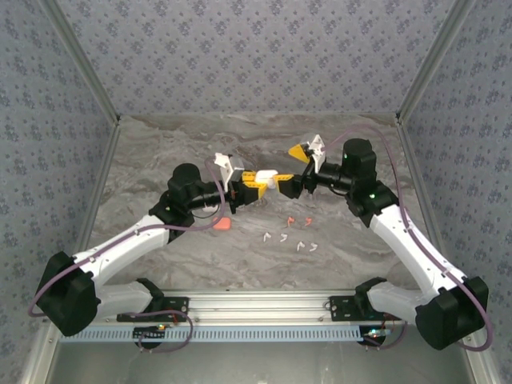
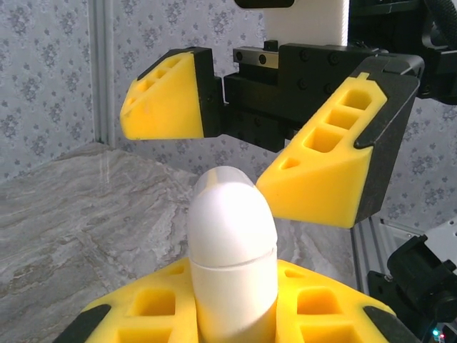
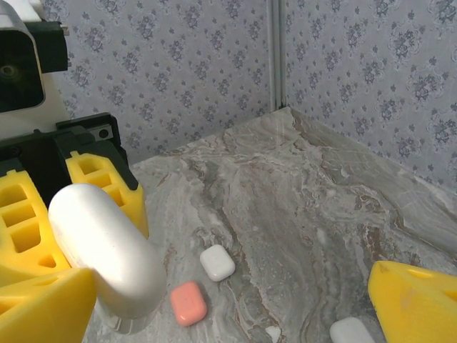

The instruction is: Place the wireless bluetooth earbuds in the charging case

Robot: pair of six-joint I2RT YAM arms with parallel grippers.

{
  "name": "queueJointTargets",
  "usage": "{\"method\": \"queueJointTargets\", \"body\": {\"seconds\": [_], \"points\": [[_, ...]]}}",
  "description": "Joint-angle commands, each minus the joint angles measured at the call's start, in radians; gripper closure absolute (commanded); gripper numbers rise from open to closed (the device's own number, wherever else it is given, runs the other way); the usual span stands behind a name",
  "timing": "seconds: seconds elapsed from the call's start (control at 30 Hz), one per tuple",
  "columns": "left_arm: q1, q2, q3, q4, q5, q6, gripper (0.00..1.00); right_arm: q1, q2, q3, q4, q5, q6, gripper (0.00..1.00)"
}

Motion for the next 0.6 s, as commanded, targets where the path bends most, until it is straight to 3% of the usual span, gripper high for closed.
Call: {"method": "queueJointTargets", "body": {"seconds": [0.0,0.37,0.57], "points": [[-0.024,-0.028,0.034,0.006,0.065,0.031,0.95,-0.014,0.023,0.063,-0.004,0.03,0.014,0.0],[-0.025,-0.039,0.03,-0.015,0.026,0.038,0.95,-0.036,-0.012,0.074,-0.002,0.002,0.055,0.0],[-0.025,-0.064,-0.015,0.017,-0.044,0.041,0.96,-0.057,-0.096,0.068,-0.159,0.131,0.093,0.0]]}}
